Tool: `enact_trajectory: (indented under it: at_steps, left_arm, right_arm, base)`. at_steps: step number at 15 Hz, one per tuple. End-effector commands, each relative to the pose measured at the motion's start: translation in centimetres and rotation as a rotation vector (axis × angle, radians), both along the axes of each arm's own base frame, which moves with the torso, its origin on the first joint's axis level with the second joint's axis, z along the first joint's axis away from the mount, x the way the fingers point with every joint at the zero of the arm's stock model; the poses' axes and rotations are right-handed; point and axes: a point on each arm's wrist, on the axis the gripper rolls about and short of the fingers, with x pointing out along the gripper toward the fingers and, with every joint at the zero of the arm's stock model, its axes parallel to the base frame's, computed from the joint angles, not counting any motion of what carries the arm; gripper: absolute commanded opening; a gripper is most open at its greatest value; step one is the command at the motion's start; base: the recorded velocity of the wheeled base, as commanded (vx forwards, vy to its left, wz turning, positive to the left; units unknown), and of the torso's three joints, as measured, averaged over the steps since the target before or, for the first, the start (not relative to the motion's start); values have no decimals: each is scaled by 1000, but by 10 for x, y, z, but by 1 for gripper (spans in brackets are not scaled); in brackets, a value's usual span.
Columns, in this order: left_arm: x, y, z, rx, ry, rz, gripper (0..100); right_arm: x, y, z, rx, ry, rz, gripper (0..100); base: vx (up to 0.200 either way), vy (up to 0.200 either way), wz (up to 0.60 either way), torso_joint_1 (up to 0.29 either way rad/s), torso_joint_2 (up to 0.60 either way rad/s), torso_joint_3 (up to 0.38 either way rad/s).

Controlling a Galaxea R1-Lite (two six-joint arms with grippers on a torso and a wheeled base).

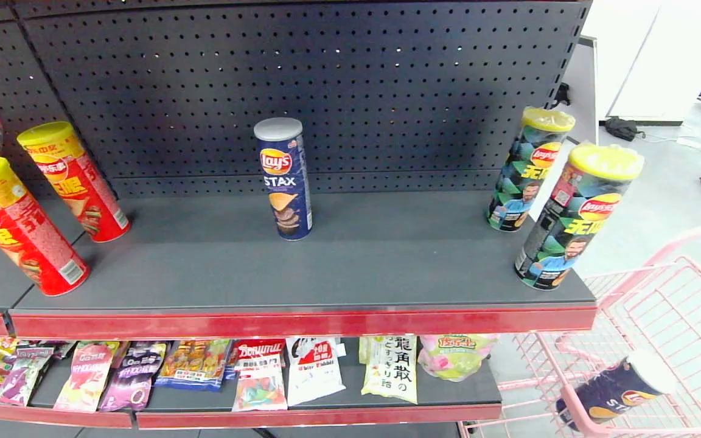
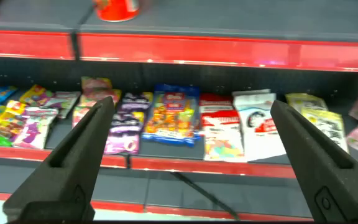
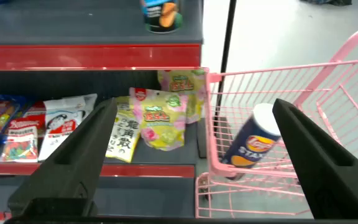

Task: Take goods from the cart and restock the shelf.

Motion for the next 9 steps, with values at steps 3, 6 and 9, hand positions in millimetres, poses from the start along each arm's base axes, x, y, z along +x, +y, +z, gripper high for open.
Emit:
enact_trajectory:
  at_steps: [3, 6, 9]
  left_arm:
    - [0, 0, 0, 0, 0, 1, 100]
    - [0, 0, 0, 0, 0, 1, 100]
    - [0, 0, 0, 0, 0, 1, 100]
  right_arm:
    - [0, 0, 0, 0, 1, 1, 100]
    - [0, 0, 0, -2, 1, 1, 100]
    - [0, 0, 0, 0, 1, 1, 100]
  base:
    - [0, -67, 0, 1, 2, 1]
    - [0, 0, -400, 3, 3, 5]
    - [0, 0, -600, 1, -2, 6]
